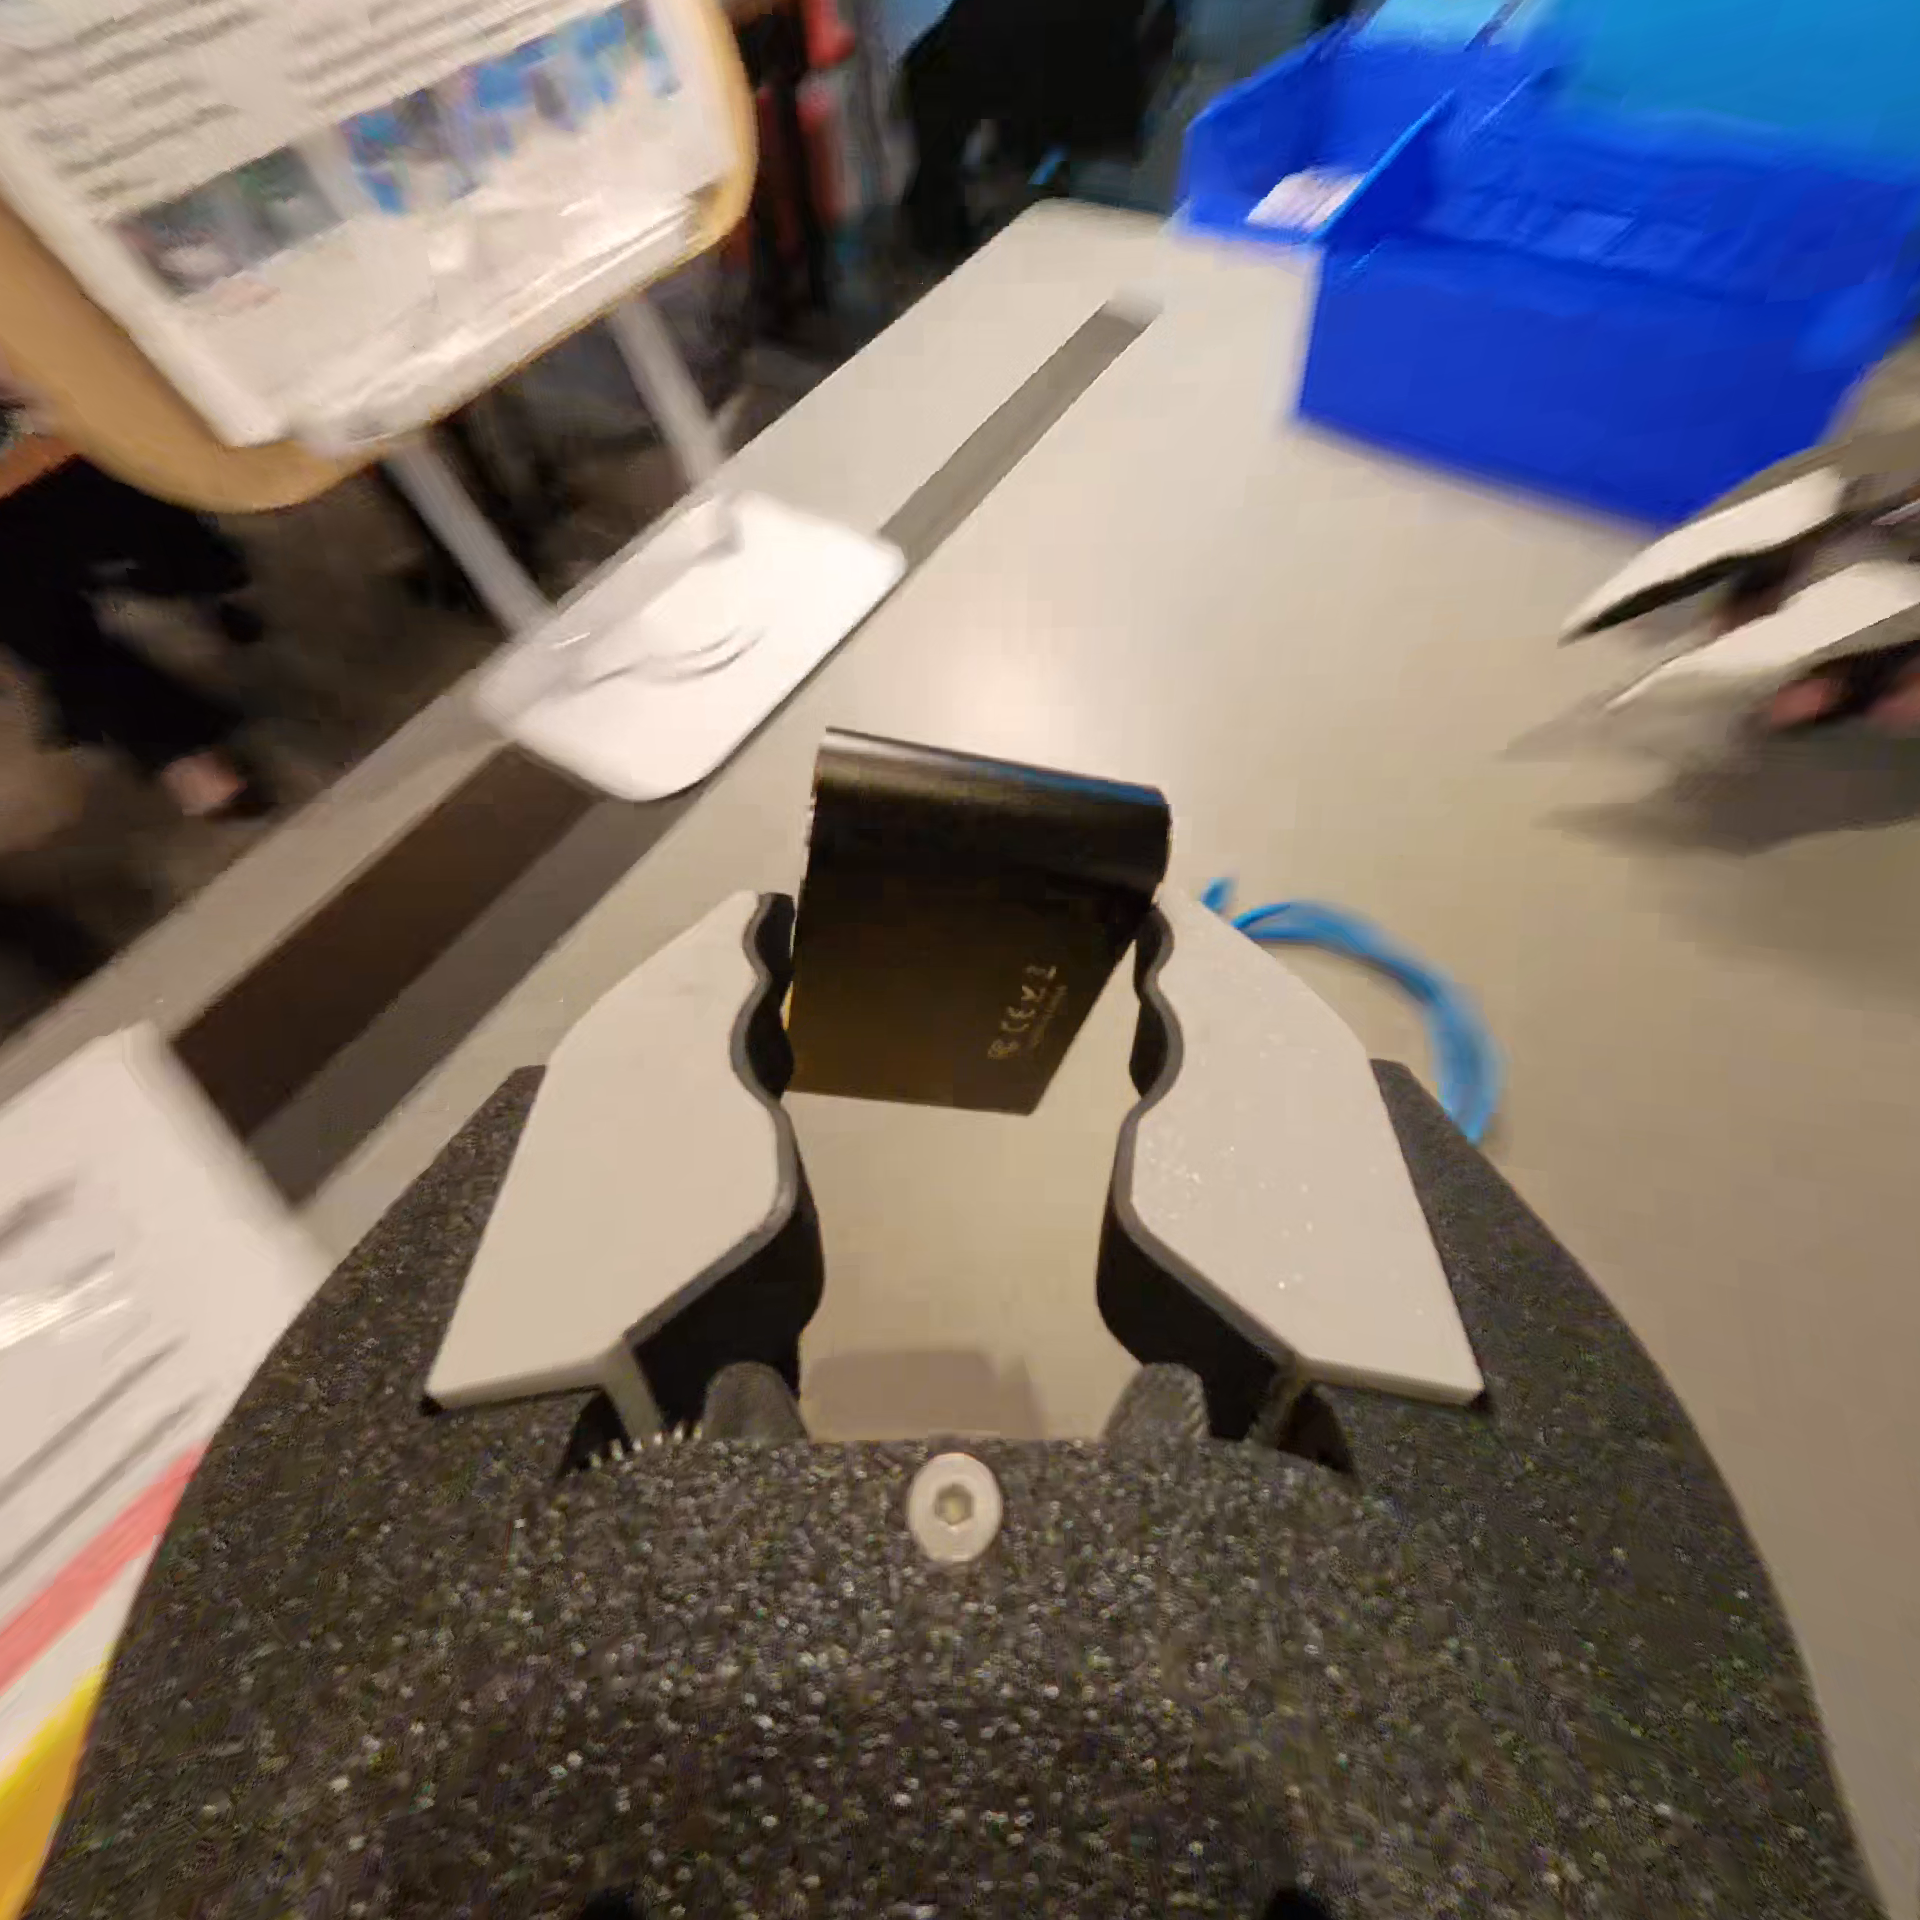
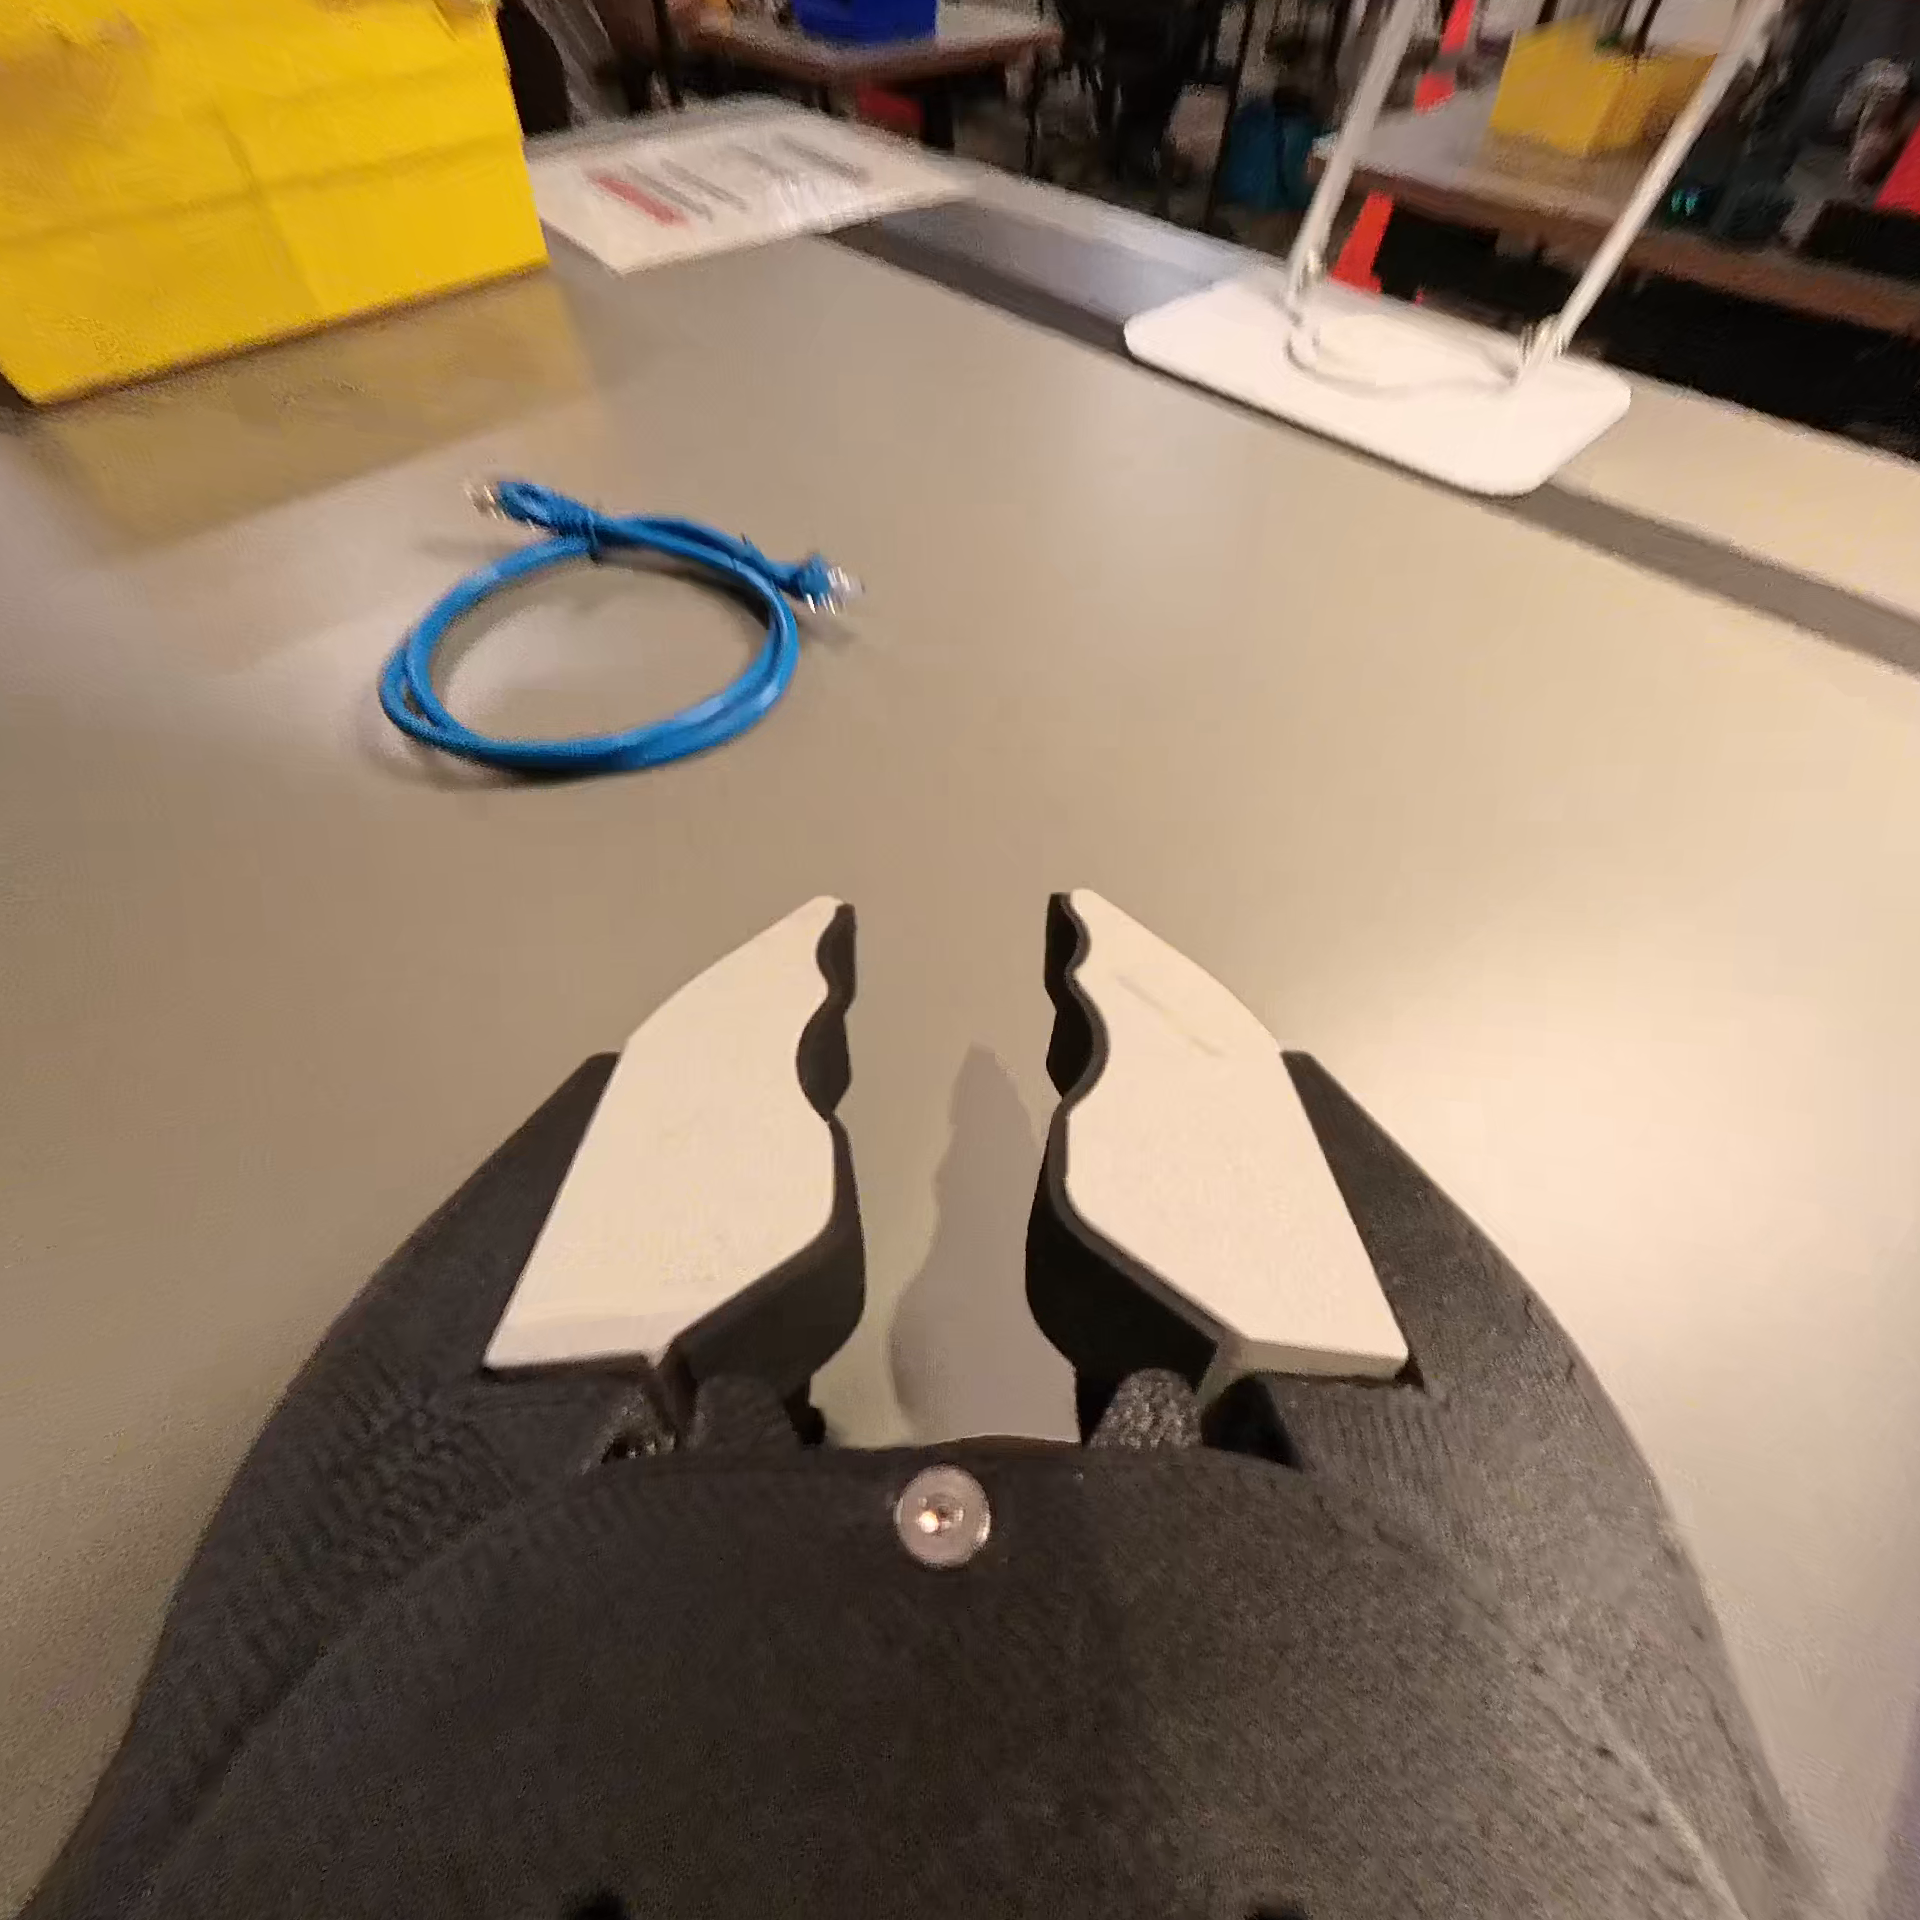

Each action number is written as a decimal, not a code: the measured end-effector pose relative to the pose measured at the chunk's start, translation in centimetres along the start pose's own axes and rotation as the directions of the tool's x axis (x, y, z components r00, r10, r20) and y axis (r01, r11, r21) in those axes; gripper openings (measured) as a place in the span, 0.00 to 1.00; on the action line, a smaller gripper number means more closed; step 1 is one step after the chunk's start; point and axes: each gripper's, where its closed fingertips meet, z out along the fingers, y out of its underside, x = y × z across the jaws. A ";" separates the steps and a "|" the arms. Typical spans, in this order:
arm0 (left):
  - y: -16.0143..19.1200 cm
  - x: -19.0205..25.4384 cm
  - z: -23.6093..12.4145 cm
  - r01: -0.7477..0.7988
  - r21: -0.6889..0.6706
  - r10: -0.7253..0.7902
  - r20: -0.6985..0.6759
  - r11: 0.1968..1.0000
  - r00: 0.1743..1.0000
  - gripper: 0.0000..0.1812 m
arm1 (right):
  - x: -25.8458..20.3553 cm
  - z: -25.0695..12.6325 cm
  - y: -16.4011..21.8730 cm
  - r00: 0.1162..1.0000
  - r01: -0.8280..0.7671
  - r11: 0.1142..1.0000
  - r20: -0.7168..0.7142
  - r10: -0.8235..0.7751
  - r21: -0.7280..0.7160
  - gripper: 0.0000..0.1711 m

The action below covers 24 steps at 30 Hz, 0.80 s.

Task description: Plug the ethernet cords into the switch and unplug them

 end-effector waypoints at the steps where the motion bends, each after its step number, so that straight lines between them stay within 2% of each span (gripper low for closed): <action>1: -0.4 2.3 1.8 0.051 0.058 -0.046 -0.088 0.997 0.995 0.36 | -0.2 0.4 -0.9 1.000 0.012 0.999 0.011 -0.013 0.033 0.22; 3: -0.8 6.6 5.3 0.208 0.125 -0.169 -0.271 0.970 0.948 0.36 | -0.4 1.3 -2.7 0.998 0.063 0.994 0.021 -0.065 0.087 0.27; 5: -0.5 10.2 8.6 0.349 0.096 -0.277 -0.431 0.932 0.859 0.36 | -0.9 2.3 -4.5 0.989 0.140 0.981 0.031 -0.146 0.135 0.33; 7: 0.6 12.4 12.1 0.389 0.032 -0.327 -0.480 0.921 0.814 0.36 | -1.3 3.3 -6.2 0.969 0.237 0.956 0.035 -0.246 0.175 0.38; 11: 3.2 15.4 17.4 0.271 -0.109 -0.289 -0.487 0.956 0.824 0.36 | -2.0 5.2 -8.2 0.888 0.421 0.872 0.082 -0.452 0.248 0.44; 15: 4.4 17.3 19.3 0.191 -0.235 -0.293 -0.552 0.953 0.781 0.36 | -2.2 7.1 -7.2 0.759 0.578 0.770 0.170 -0.629 0.270 0.50; 17: 5.2 17.4 19.9 0.136 -0.281 -0.276 -0.553 0.950 0.786 0.35 | -2.1 7.9 -6.2 0.714 0.618 0.740 0.204 -0.670 0.266 0.52; 20: 6.4 18.0 20.2 0.048 -0.343 -0.250 -0.575 0.938 0.779 0.35 | -2.8 8.4 -4.8 0.652 0.652 0.702 0.261 -0.712 0.287 0.50; 24: 7.0 19.3 20.4 -0.043 -0.370 -0.221 -0.641 0.928 0.735 0.35 | -3.8 9.2 -2.9 0.512 0.769 0.572 0.262 -0.818 0.284 0.43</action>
